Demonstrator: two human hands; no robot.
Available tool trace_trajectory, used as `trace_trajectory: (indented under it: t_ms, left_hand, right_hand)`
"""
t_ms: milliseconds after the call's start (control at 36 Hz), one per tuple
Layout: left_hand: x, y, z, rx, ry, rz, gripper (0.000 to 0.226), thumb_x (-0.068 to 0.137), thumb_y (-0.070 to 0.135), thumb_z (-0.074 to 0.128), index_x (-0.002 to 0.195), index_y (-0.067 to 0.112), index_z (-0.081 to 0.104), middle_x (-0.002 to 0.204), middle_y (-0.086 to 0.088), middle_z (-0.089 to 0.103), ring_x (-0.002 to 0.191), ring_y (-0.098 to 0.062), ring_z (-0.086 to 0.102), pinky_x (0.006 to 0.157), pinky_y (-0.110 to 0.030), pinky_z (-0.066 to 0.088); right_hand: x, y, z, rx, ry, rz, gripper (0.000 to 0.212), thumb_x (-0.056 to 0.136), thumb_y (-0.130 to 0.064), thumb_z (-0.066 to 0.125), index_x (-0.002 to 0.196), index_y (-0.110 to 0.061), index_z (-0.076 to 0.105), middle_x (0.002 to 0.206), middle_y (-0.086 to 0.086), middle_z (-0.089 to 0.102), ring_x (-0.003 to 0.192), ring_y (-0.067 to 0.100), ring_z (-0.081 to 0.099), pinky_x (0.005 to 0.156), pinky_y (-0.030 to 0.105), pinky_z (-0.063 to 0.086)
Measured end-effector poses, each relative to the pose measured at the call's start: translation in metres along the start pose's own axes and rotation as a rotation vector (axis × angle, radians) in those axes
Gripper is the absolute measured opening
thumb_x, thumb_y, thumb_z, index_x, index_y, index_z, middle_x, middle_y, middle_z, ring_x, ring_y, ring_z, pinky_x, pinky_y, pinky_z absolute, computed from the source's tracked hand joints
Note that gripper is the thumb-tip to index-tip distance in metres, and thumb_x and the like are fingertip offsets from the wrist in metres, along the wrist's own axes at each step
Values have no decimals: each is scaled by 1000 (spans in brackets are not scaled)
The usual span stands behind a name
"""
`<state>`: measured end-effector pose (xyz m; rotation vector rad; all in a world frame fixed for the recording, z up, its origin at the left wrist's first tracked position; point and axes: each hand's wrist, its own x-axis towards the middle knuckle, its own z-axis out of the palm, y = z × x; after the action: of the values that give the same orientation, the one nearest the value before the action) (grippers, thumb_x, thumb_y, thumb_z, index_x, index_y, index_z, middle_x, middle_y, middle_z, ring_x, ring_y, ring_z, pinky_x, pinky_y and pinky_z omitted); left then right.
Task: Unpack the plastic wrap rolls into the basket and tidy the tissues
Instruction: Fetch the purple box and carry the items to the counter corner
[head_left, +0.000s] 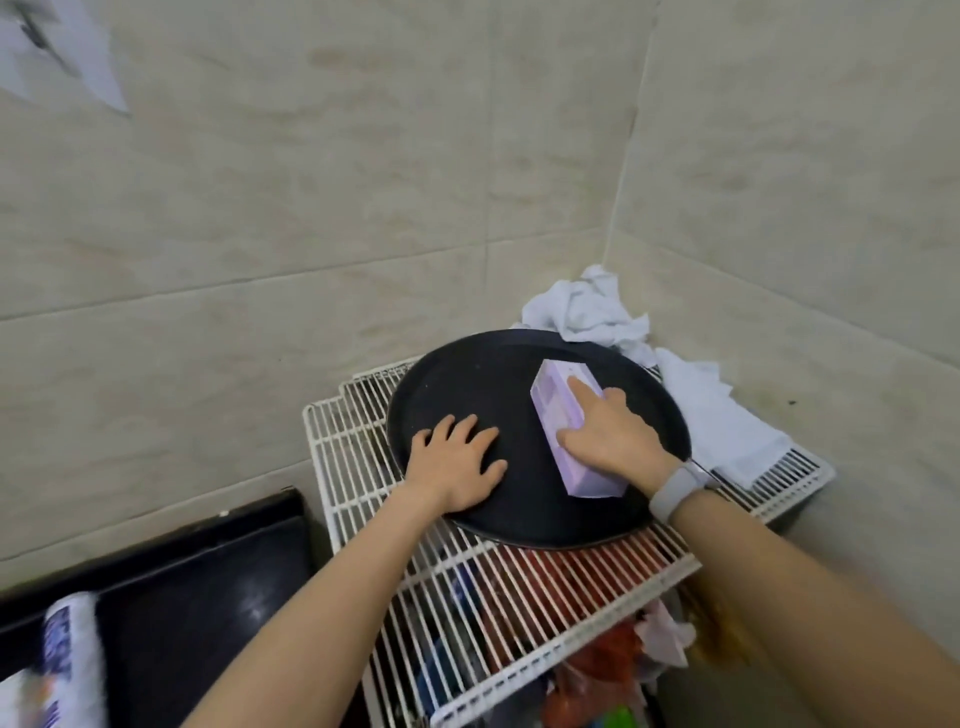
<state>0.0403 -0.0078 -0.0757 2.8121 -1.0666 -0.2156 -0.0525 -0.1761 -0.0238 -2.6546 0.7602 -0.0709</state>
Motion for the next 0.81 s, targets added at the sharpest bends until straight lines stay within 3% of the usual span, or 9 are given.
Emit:
trace_trajectory:
  t_ms: [83, 194, 278, 389, 444, 528, 583, 667, 806]
  left_hand:
    - [-3, 1, -16, -52, 4, -18, 52, 92, 49, 40, 141, 29, 36, 154, -2, 27, 142, -27, 21, 110, -51, 20]
    - [-26, -15, -39, -188, 277, -94, 41, 92, 37, 45, 129, 21, 53, 139, -2, 48, 127, -26, 44, 103, -48, 33]
    - [-62, -44, -50, -284, 487, -163, 32, 91, 29, 48, 118, 18, 61, 126, -5, 59, 118, -26, 53, 99, -45, 40]
    - [-128, -95, -53, -359, 642, -311, 28, 91, 22, 52, 114, 12, 63, 121, -11, 63, 111, -32, 58, 95, -46, 44]
    - [-164, -121, -48, -373, 685, -397, 28, 90, 19, 53, 114, 9, 63, 121, -13, 63, 110, -33, 58, 95, -46, 44]
    - [-218, -153, -31, -405, 706, -542, 28, 89, 17, 53, 114, 9, 63, 122, -10, 63, 107, -32, 60, 93, -44, 45]
    - [-254, -173, -14, -415, 697, -638, 29, 89, 18, 52, 115, 11, 63, 122, -9, 62, 111, -31, 57, 95, -44, 44]
    - [-307, -198, 21, -482, 659, -753, 33, 89, 19, 49, 120, 12, 60, 127, -10, 58, 118, -29, 52, 98, -46, 42]
    - [-390, -233, 92, -546, 485, -935, 37, 89, 19, 51, 125, 14, 54, 133, -10, 50, 121, -29, 48, 98, -43, 40]
  right_hand:
    - [-2, -10, 0, 142, 52, -57, 71, 81, -44, 51, 141, -39, 13, 136, 11, 31, 105, 38, 52, 77, 36, 37]
    - [-10, -43, -4, 378, 119, -172, 69, 79, -42, 57, 138, -38, 23, 138, 8, 32, 105, 35, 54, 77, 34, 38]
    - [-25, -78, -3, 517, 113, -275, 66, 79, -37, 60, 136, -35, 28, 133, 7, 33, 91, 24, 50, 76, 31, 37]
    - [-58, -136, 9, 668, 55, -410, 60, 80, -30, 56, 134, -34, 31, 119, 1, 30, 77, 9, 42, 67, 24, 37]
    - [-81, -170, 20, 732, 7, -466, 61, 79, -31, 55, 134, -33, 30, 115, -3, 28, 79, 6, 43, 67, 22, 39]
    - [-119, -222, 47, 762, -51, -546, 64, 77, -29, 56, 135, -30, 31, 118, -3, 30, 98, 12, 39, 88, 30, 36]
    - [-146, -252, 73, 758, -105, -586, 64, 77, -28, 56, 136, -28, 31, 117, -4, 30, 101, 11, 35, 90, 28, 31]
    - [-184, -281, 129, 695, -248, -598, 66, 76, -31, 55, 136, -33, 29, 125, -1, 32, 101, 16, 43, 88, 31, 35]
    - [-236, -276, 242, 437, -386, -445, 65, 79, -34, 54, 137, -33, 25, 134, 4, 29, 105, 34, 54, 85, 37, 40]
